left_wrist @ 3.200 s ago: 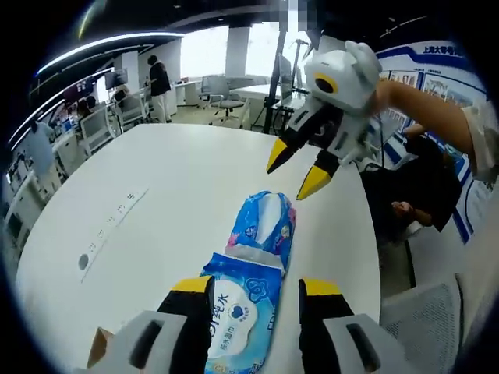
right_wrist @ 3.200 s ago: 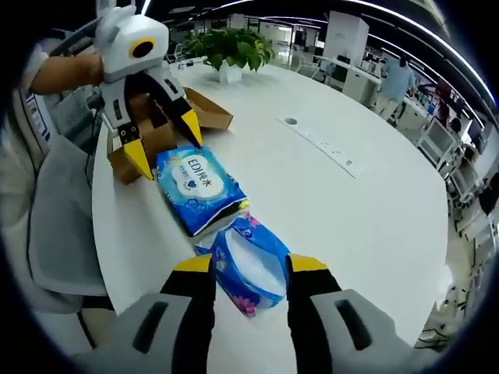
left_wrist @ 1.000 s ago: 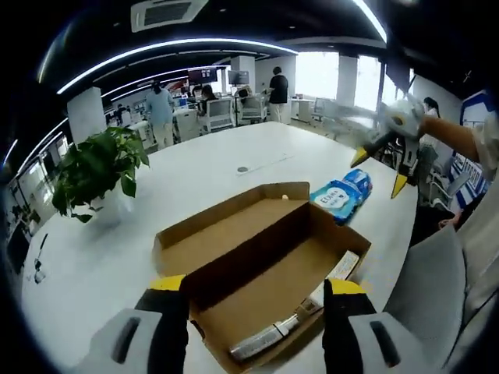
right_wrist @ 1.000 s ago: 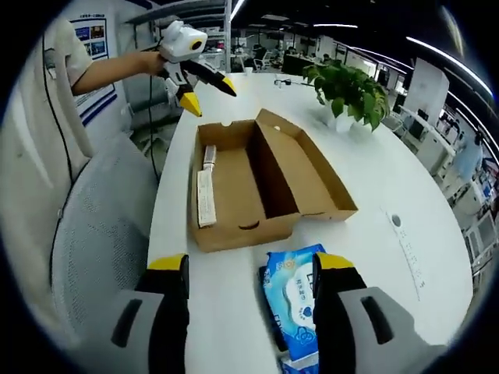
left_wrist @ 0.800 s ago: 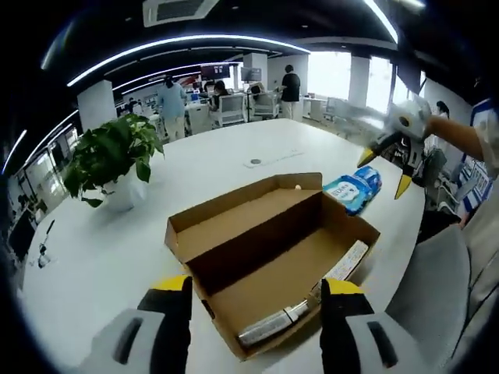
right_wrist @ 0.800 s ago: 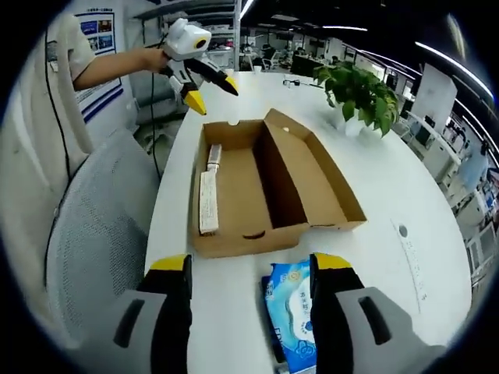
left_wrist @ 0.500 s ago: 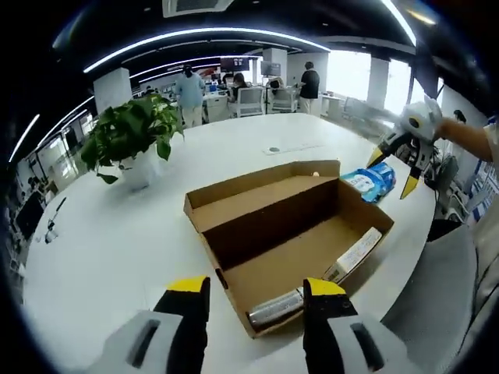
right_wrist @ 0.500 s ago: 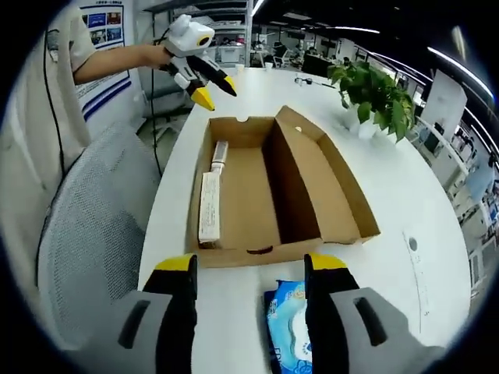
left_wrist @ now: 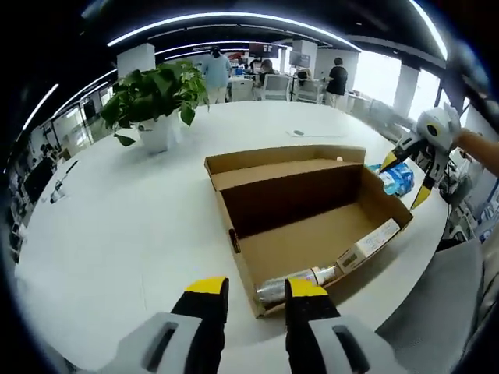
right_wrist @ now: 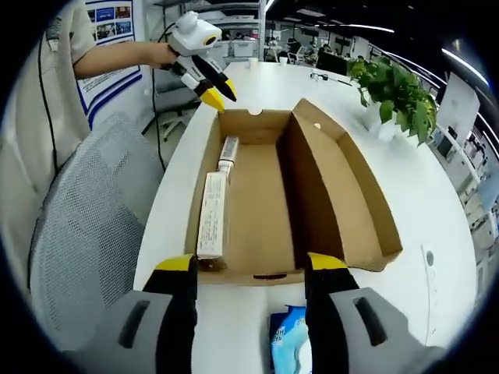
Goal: Operate the shoe box by opening the lid, removing the specified soft item, and placing it in the target area until the item is outside and the box remains undamaged.
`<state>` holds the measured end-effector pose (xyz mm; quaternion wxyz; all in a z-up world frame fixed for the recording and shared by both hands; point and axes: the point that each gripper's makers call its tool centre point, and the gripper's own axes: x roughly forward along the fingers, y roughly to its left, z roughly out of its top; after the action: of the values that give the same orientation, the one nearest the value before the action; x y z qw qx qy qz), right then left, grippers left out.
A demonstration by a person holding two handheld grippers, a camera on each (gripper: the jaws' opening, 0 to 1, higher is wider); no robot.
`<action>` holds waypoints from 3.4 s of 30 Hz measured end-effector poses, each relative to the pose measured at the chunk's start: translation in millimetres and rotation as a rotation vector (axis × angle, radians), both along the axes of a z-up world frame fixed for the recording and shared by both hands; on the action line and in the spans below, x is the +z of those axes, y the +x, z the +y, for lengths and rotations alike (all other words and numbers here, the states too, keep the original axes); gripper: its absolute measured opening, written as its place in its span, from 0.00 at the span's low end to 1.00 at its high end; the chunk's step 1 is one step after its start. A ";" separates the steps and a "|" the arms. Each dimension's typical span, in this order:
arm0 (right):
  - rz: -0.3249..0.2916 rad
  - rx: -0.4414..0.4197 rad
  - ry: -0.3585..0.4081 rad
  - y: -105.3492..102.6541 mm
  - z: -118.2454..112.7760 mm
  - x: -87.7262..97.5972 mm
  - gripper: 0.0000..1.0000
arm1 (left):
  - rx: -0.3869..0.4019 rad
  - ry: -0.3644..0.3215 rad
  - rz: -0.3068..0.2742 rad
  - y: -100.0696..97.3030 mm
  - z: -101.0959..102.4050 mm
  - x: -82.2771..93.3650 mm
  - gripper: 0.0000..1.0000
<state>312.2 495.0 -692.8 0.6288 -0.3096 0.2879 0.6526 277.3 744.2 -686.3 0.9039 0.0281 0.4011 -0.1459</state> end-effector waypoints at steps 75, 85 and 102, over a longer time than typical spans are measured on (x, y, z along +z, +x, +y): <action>0.136 0.138 -0.067 -22.2 34.3 -49.0 0.17 | 0.132 -0.112 0.080 -1.9 3.5 -25.5 0.07; 0.127 0.127 -0.040 -21.8 38.6 -40.5 0.16 | 0.132 -0.108 0.078 -2.1 3.8 -25.5 0.07; 0.105 0.121 -0.019 -22.2 36.2 -13.6 0.15 | 0.134 -0.110 0.080 -2.5 3.0 -24.8 0.08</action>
<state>290.0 531.2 -706.4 0.5692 -0.2977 0.3073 0.7022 274.8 747.2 -711.1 0.8951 -0.0540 0.4291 -0.1080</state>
